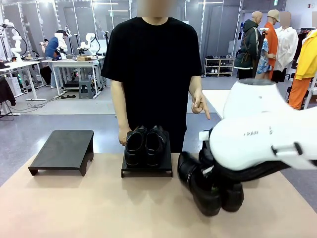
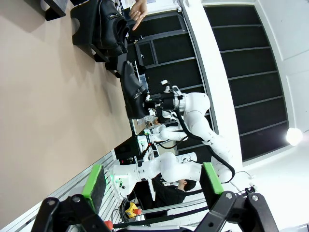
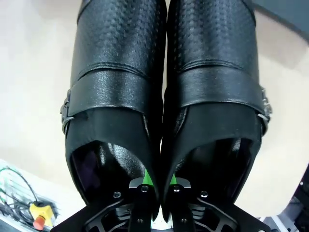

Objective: Place the shoes on the stand as instructed by the person.
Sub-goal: Pick up another pair of Shoes and place it on the Shoes Stand indicated by the person.

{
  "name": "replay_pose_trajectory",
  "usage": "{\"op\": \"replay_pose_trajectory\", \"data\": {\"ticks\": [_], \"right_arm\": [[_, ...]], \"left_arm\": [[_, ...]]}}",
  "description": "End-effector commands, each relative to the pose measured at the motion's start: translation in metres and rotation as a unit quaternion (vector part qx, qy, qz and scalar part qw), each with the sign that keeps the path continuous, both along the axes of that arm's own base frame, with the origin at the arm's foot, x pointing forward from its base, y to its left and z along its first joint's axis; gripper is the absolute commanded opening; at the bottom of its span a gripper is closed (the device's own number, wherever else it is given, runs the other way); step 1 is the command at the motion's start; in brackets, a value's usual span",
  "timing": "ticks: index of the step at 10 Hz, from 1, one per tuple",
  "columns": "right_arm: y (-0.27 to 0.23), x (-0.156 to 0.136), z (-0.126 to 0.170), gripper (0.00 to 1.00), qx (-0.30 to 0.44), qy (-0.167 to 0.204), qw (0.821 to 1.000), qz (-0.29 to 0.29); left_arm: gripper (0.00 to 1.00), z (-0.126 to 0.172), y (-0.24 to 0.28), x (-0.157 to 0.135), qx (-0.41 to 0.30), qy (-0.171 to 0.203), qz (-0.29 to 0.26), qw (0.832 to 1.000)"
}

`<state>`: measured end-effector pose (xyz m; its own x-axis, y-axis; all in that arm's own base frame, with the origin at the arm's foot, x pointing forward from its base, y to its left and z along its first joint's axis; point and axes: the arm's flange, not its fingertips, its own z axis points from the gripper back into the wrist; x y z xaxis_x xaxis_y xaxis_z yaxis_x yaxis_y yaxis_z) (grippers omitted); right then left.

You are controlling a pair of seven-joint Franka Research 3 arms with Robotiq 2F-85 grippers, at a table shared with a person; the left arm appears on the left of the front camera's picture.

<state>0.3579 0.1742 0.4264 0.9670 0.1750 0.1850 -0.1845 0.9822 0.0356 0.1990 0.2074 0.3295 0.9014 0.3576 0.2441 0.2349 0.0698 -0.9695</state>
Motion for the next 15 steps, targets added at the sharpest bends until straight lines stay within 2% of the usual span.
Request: {"op": "replay_pose_trajectory", "data": {"ticks": [1, 4, 6, 7, 9, 12, 15], "right_arm": [[-0.017, 0.015, 0.033, 0.08, -0.002, -0.047, 0.999, -0.007], [-0.046, 0.049, 0.068, 0.08, 0.008, -0.100, 0.995, -0.030], [-0.074, 0.087, 0.083, 0.08, 0.005, -0.138, 0.988, -0.063], [-0.084, 0.106, 0.085, 0.08, 0.012, -0.145, 0.986, -0.080], [-0.098, 0.144, 0.080, 0.08, 0.023, -0.158, 0.985, -0.073], [-0.104, 0.184, 0.062, 0.08, 0.009, -0.175, 0.982, -0.074], [-0.112, 0.206, 0.047, 0.08, 0.013, -0.181, 0.981, -0.070]], "left_arm": [[1.00, 0.001, 0.000, -0.001, -0.004, -0.006, 0.000, 1.000], [1.00, 0.001, 0.000, -0.001, -0.004, -0.006, 0.000, 1.000], [1.00, 0.001, 0.000, -0.001, -0.004, -0.006, 0.000, 1.000], [1.00, 0.001, 0.000, -0.001, -0.004, -0.006, 0.000, 1.000], [1.00, 0.001, 0.000, -0.001, -0.004, -0.006, 0.000, 1.000], [1.00, 0.001, 0.000, -0.001, -0.004, -0.006, 0.000, 1.000], [1.00, 0.001, 0.000, -0.001, -0.004, -0.006, 0.000, 1.000]]}}
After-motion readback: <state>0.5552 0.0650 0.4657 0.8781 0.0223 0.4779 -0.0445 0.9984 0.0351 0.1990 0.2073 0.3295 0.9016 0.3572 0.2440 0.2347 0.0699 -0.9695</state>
